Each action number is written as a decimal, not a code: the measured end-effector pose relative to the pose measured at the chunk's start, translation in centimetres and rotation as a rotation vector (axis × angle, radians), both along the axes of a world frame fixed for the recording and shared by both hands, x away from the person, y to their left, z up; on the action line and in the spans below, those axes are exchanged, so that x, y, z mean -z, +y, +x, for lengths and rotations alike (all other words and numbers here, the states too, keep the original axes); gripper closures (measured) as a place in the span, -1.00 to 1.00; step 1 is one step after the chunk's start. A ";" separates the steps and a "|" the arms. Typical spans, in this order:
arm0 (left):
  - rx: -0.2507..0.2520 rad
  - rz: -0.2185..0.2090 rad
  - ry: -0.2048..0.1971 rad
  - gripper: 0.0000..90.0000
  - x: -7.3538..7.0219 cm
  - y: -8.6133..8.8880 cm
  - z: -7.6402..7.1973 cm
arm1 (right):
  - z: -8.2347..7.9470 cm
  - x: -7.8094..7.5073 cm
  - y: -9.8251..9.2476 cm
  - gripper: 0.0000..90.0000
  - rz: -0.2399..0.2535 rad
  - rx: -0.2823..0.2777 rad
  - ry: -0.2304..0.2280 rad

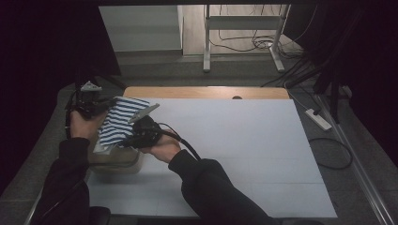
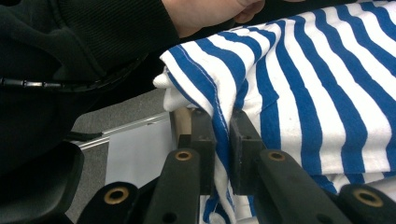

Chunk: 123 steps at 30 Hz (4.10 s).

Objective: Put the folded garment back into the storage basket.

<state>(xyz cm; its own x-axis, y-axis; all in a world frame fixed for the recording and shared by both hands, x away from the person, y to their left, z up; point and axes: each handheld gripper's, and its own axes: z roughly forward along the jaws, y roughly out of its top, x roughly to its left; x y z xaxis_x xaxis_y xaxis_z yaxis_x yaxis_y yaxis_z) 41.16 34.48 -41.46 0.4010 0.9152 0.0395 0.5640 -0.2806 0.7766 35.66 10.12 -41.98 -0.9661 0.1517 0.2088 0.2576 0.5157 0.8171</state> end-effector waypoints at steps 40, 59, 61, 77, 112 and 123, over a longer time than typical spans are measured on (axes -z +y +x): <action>-0.059 -0.006 0.089 0.84 4.4 2.9 0.3 | 0.1 4.4 3.8 0.83 -0.088 0.009 0.008; -0.055 0.079 0.146 0.83 5.3 2.6 1.1 | -0.1 5.7 4.3 0.77 -0.133 0.025 -0.011; -0.062 0.084 0.156 0.80 5.4 2.6 1.1 | -0.1 5.8 4.4 0.68 -0.137 0.022 -0.008; -0.087 0.069 0.145 0.16 5.2 2.7 1.0 | 0.0 5.2 3.5 0.04 -0.113 0.045 -0.016; -0.104 -0.150 0.117 -0.77 3.7 1.3 -0.4 | 0.6 3.4 0.6 -0.77 -0.084 0.076 0.006; -0.074 -0.131 0.088 -0.92 3.0 0.1 -1.6 | 1.1 2.8 -1.3 -0.94 -0.100 0.100 -0.023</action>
